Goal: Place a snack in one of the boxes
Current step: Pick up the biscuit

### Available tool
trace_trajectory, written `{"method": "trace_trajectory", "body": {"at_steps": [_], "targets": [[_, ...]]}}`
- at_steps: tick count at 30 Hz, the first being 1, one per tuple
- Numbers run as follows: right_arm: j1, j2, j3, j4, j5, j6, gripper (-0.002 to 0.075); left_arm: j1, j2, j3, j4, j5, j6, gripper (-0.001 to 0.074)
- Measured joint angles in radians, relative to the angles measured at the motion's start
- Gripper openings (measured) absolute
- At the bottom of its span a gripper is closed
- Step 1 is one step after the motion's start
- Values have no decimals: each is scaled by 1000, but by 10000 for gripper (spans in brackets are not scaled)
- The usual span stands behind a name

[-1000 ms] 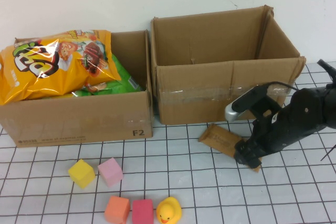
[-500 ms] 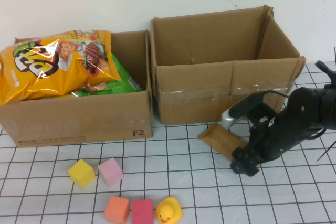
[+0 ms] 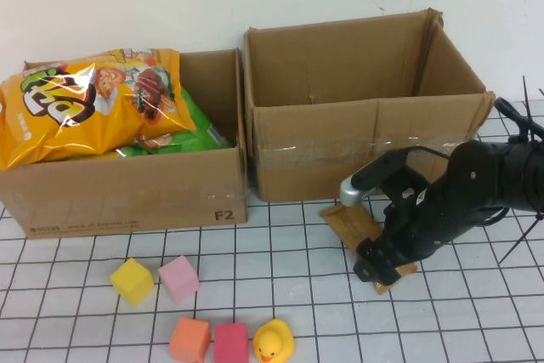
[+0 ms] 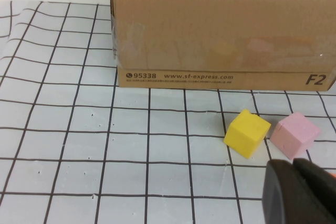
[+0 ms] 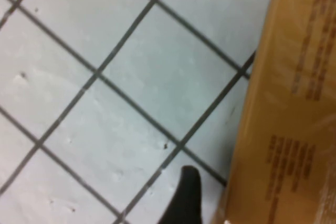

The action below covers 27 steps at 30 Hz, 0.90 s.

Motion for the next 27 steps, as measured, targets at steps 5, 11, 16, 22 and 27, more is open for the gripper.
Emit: {"method": "trace_trajectory", "body": {"at_steps": [5,11,16,22,27], "targets": [[0,18,-4,0,-11,-22,661,0,0,0,0,0,0,-1],[0,21,-8,0,-12,-26,596,0,0,0,0,0,0,-1],[0,25,-10,0,-4,-31,482,0,0,0,0,0,0,-1],[0,25,-53,0,141,-32,482,0,0,0,0,0,0,-1],[0,23,-115,48,306,-32,482,0,0,0,0,0,0,-1]]}}
